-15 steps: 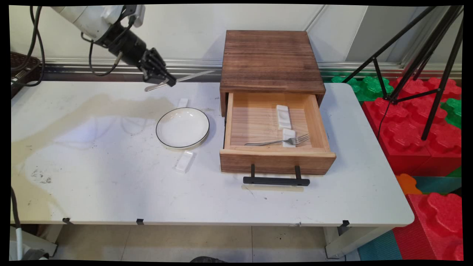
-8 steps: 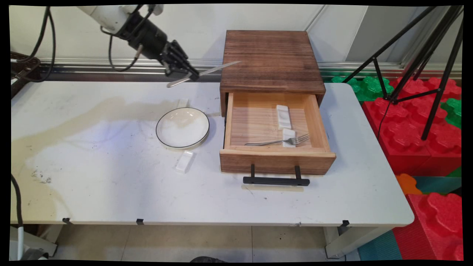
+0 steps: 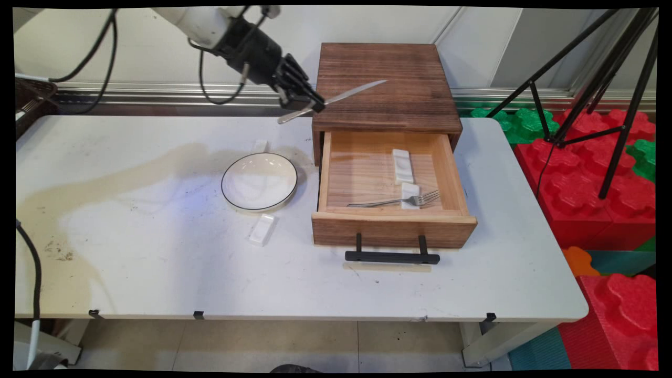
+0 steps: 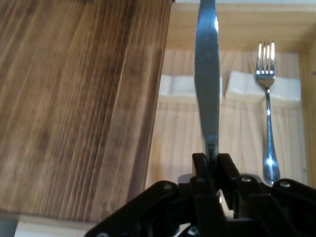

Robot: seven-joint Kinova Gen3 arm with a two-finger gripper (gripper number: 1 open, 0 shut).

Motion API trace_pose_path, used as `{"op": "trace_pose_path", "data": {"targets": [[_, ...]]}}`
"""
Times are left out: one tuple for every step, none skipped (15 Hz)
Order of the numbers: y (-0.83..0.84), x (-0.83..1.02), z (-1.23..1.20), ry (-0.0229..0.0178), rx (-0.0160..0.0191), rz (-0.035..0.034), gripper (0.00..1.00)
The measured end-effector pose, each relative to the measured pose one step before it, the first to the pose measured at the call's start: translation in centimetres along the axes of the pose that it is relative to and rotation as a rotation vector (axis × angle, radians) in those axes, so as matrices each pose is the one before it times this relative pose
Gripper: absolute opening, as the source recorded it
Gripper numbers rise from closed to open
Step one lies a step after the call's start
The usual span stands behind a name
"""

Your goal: Place the picked object into the drawer

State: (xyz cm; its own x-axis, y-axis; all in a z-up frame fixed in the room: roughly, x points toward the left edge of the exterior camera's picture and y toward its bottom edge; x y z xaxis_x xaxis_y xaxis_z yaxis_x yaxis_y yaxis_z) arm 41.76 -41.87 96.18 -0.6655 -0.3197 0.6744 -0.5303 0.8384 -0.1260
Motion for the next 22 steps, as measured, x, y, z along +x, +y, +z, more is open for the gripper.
{"op": "trace_pose_path", "data": {"targets": [[0.303,0.398,0.827,0.00045,-0.00016,0.00078,0.0],[0.246,0.293,0.78,-0.00075,0.00115,0.00276,0.0],[0.287,0.292,0.956,-0.00211,0.00094,0.00375,0.0],[0.291,0.255,0.995,-0.00147,0.00105,0.00181,0.0],[0.253,0.238,0.88,-0.00036,0.00024,0.00091,0.0],[0.169,0.143,0.57,-0.00016,-0.00022,0.00029,0.0],[0.272,0.262,1.036,-0.00054,-0.00007,0.00011,0.0],[0.222,0.235,0.883,-0.0005,0.00005,0.0004,0.0],[0.144,0.137,0.583,-0.00097,0.00003,0.00023,0.0],[0.206,0.193,0.847,-0.0016,0.00009,0.00036,0.0],[0.223,0.214,0.965,-0.00152,0.00006,0.00037,0.0],[0.152,0.167,0.793,-0.00126,0.00082,0.0006,0.0],[0.143,0.171,0.88,-0.00166,0.0013,0.00122,0.0],[0.088,0.141,0.823,-0.0013,0.00231,0.00176,0.0],[0.026,0.103,0.797,-0.00161,0.00219,0.00295,0.0],[-0.008,0.073,0.673,-0.00151,0.00169,0.00311,0.0],[-0.034,0.009,0.729,-0.0022,0.00222,0.00297,0.0],[-0.042,-0.022,0.611,-0.00222,0.00155,0.00294,0.0],[-0.056,-0.057,0.682,-0.00306,0.00152,0.0033,0.0],[-0.054,-0.113,0.629,-0.00384,0.00099,0.0029,0.0],[-0.05,-0.168,0.592,-0.00513,0.00046,0.00386,0.0],[-0.041,-0.15,0.474,-0.00465,0.00019,0.00393,0.0]]}}
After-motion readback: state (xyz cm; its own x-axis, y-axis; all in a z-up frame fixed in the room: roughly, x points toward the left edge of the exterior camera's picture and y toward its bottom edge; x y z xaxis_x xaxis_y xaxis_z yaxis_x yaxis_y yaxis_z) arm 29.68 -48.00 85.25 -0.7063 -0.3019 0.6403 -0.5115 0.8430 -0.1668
